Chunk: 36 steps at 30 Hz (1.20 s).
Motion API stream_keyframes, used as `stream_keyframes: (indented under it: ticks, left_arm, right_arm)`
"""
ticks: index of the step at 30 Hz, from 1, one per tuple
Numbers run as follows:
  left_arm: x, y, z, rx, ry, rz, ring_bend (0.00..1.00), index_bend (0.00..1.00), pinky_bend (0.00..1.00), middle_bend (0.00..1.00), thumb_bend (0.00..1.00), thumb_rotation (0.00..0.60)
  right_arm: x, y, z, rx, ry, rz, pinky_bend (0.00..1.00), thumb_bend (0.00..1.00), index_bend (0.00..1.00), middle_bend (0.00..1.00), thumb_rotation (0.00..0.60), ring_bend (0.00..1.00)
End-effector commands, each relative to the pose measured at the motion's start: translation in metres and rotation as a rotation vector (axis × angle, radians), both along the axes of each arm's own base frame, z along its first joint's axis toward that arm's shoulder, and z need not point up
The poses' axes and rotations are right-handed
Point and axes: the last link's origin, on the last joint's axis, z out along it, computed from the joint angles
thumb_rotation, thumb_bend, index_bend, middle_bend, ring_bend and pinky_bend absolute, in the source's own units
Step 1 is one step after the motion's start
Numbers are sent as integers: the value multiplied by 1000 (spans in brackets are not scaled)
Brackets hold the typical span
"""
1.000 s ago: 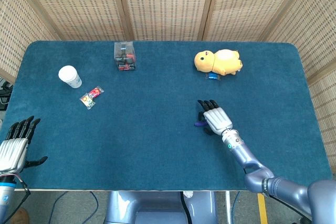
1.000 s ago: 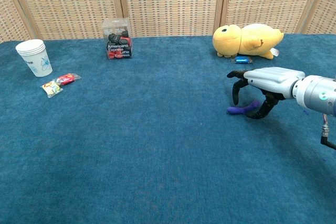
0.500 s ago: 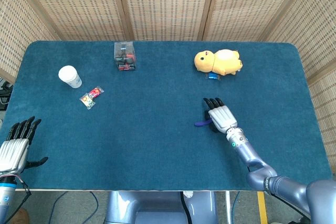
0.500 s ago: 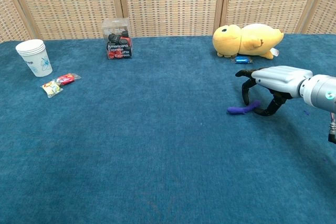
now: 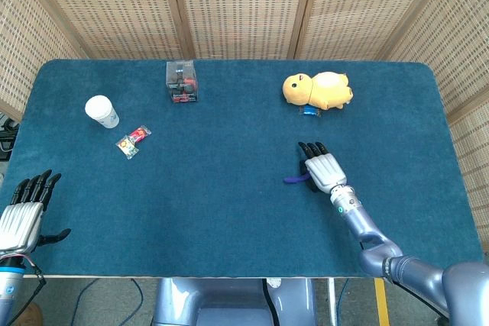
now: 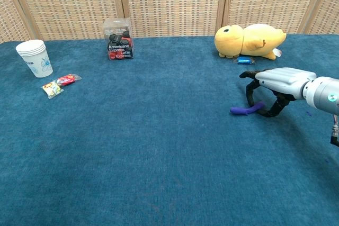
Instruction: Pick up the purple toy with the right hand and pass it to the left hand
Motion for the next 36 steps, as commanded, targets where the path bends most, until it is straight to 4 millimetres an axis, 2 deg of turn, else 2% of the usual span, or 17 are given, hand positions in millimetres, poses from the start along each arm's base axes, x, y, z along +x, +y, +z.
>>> stream_keyframes:
  ticks: [1,22,29,36]
  left_arm:
    - [0,0,0,-1,0,1,0,0,0,0,0,600]
    - [-1,0,-3,-12,2,4,0,0,0,0,0,600]
    - [-2,1,-3,-13,1,5,0,0,0,0,0,600]
    - [-1,5,-1,-13,1,-4,0,0,0,0,0,600]
  right_arm:
    - [0,0,0,0,-5,-6,0,541,520,83,600,0]
    - [2,-1,-2,13,-76,-57,0,603,572,101,600,0]
    - [15,-1,3,12,-147,-62,0,606,572,108,600,0]
    - [39,0,8,26,-271,-101,0,608,577,125,600,0]
